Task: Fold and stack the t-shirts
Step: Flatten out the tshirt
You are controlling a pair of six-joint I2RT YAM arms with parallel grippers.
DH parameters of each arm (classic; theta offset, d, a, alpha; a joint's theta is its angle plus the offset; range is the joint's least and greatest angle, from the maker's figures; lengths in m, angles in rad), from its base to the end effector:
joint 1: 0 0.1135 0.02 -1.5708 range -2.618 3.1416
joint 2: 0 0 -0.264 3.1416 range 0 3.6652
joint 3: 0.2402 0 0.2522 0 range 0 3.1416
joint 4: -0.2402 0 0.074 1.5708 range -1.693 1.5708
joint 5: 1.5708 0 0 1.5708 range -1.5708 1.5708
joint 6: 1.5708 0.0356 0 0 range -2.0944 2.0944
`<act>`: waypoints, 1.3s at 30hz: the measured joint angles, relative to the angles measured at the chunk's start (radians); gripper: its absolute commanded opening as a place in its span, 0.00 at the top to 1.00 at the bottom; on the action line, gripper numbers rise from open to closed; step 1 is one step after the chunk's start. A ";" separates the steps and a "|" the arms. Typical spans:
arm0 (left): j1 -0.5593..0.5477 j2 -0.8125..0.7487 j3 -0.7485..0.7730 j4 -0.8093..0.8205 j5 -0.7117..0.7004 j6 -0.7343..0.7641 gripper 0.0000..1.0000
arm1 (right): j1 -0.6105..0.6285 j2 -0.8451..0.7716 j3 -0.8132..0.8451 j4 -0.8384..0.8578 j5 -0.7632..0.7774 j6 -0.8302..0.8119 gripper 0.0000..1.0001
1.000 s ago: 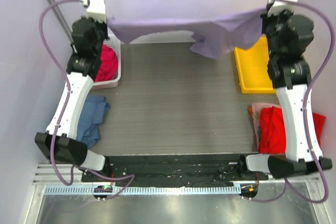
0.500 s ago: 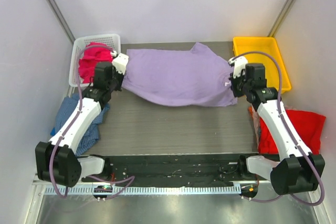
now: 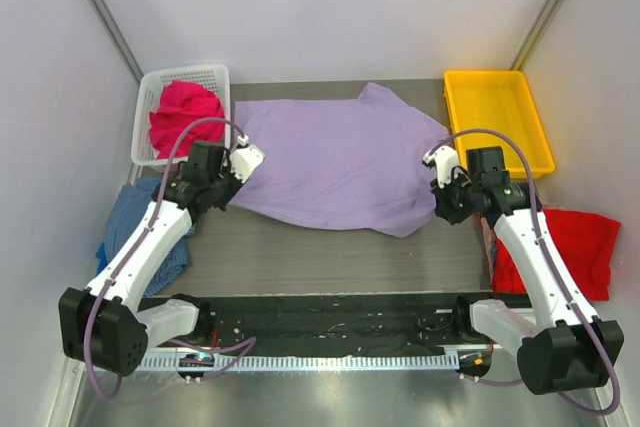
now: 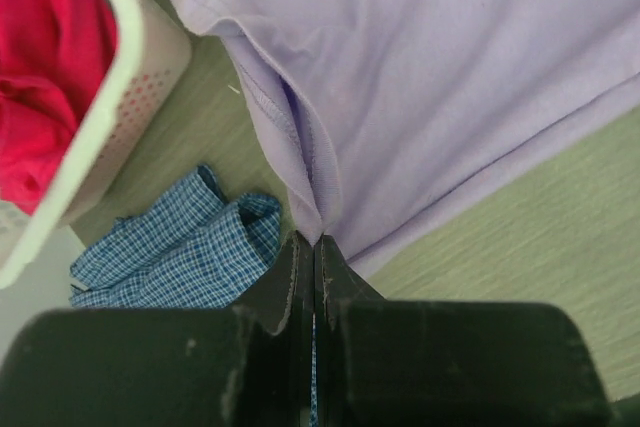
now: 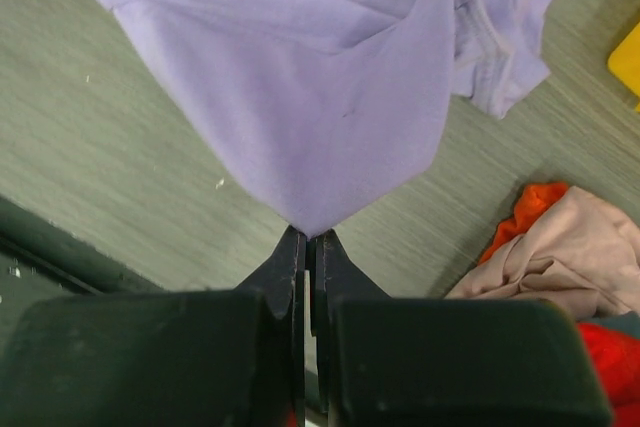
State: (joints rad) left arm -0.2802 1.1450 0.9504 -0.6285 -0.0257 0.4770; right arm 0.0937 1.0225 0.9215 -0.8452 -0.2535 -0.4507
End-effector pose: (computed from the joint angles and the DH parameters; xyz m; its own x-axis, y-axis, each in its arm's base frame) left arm 0.2284 -0.0648 0.2851 -0.5068 0.6234 -0.5954 0.5542 0.7646 0.3289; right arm 0.1939 0.0272 0.2858 -0.6239 -0.4822 -0.6150 -0.5648 0.8221 -0.0716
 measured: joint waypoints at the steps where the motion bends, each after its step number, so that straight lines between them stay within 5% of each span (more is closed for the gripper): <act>1: -0.002 0.003 -0.003 -0.010 0.000 0.006 1.00 | 0.000 0.001 0.005 -0.020 -0.003 -0.017 0.99; 23: -0.042 0.113 -0.054 -0.079 -0.076 0.085 1.00 | 0.000 0.099 -0.071 -0.412 0.090 -0.436 0.99; 26: -0.048 0.125 -0.054 -0.079 -0.079 0.085 1.00 | 0.000 0.100 -0.090 -0.431 0.099 -0.447 0.85; 28: -0.050 0.134 -0.054 -0.077 -0.079 0.085 1.00 | 0.000 0.101 -0.092 -0.440 0.101 -0.454 0.63; 31: -0.054 0.148 -0.054 -0.074 -0.087 0.085 1.00 | 0.000 0.117 -0.092 -0.452 0.109 -0.463 0.50; 34: -0.057 0.153 -0.058 -0.071 -0.092 0.085 0.69 | 0.000 0.132 -0.093 -0.455 0.113 -0.463 0.43; 39: -0.058 0.146 -0.085 -0.065 -0.097 0.102 0.41 | 0.000 0.134 -0.095 -0.447 0.113 -0.464 0.42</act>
State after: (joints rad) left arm -0.3386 1.2907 0.8658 -0.6937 -0.1230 0.5793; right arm 0.0940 1.1561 0.8261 -1.2922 -0.1402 -0.9146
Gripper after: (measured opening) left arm 0.455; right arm 0.571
